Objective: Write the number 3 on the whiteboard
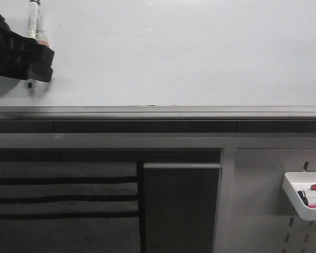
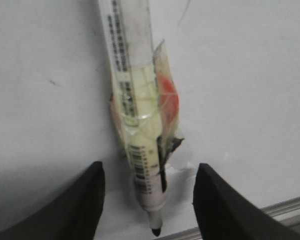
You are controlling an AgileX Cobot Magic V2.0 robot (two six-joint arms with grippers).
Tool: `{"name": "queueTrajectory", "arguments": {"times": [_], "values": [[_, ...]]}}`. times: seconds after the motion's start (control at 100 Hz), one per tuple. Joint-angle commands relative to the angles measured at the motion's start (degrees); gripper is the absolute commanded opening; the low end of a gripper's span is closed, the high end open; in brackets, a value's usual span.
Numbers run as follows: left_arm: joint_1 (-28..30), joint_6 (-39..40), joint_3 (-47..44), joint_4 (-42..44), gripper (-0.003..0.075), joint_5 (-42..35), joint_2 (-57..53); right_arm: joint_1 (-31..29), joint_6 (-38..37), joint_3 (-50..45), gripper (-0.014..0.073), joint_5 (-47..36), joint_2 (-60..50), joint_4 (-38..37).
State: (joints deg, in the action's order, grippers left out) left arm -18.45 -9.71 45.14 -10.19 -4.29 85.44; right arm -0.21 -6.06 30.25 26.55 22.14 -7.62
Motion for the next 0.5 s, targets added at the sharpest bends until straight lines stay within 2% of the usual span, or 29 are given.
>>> {"name": "queueTrajectory", "arguments": {"times": [0.0, 0.29, 0.49], "values": [[0.0, 0.6, 2.0, -0.2, 0.0357, -6.3, -0.8, -0.1, 0.5, 2.1, 0.0383, -4.7, 0.8, -1.2], [0.0, 0.6, 2.0, -0.2, 0.0131, -6.7, -0.8, -0.1, 0.5, 2.1, 0.0383, -4.7, 0.8, -1.2], [0.0, 0.6, 2.0, -0.2, 0.0034, -3.8, -2.0, -0.1, 0.5, 2.1, 0.0383, -4.9, 0.8, -1.2]]}}
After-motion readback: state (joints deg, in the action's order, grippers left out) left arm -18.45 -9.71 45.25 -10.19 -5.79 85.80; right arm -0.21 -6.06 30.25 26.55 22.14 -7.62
